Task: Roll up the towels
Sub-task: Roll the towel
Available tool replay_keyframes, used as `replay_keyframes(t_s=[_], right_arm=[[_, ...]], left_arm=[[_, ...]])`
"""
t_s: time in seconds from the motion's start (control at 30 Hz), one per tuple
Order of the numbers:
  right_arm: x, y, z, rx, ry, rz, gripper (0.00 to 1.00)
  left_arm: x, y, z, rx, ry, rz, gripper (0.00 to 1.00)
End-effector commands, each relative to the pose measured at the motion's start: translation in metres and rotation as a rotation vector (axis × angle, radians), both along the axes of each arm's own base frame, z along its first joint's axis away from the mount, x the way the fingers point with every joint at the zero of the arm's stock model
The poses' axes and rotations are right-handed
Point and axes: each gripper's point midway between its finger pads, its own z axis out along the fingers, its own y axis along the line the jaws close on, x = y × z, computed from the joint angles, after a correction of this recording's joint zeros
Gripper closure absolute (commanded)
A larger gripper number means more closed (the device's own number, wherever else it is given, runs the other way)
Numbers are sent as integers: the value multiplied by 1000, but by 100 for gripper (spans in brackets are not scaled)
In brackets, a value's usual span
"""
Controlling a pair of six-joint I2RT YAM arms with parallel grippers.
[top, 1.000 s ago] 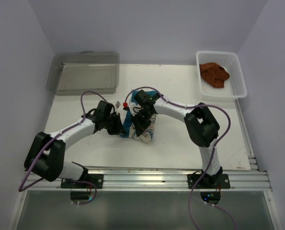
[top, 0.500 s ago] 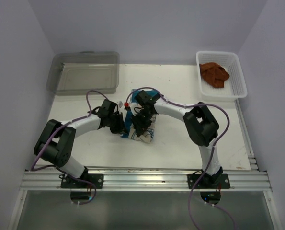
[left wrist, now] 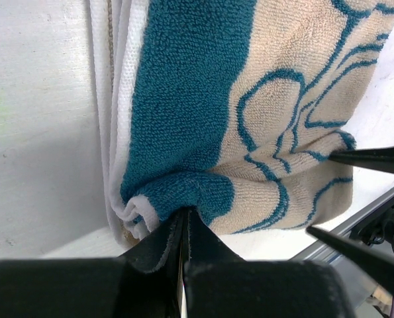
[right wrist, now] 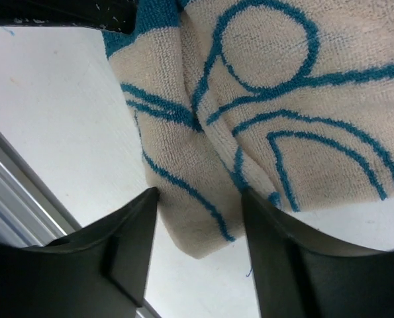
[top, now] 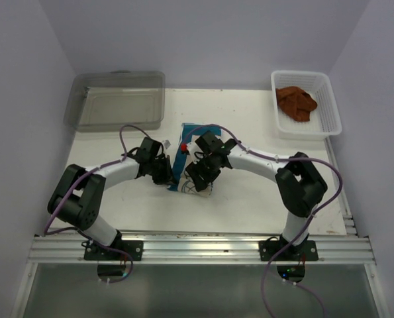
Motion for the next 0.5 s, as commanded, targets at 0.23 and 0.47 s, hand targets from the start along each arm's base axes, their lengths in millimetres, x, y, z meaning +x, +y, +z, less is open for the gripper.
replay_keyframes(t_s=[0.23, 0.47], right_arm=[[1, 18, 0, -45, -151, 42, 32], [6, 7, -25, -132, -218, 24, 41]], left_arm=[[13, 11, -7, 40, -35, 17, 100], [13, 15, -8, 39, -26, 29, 100]])
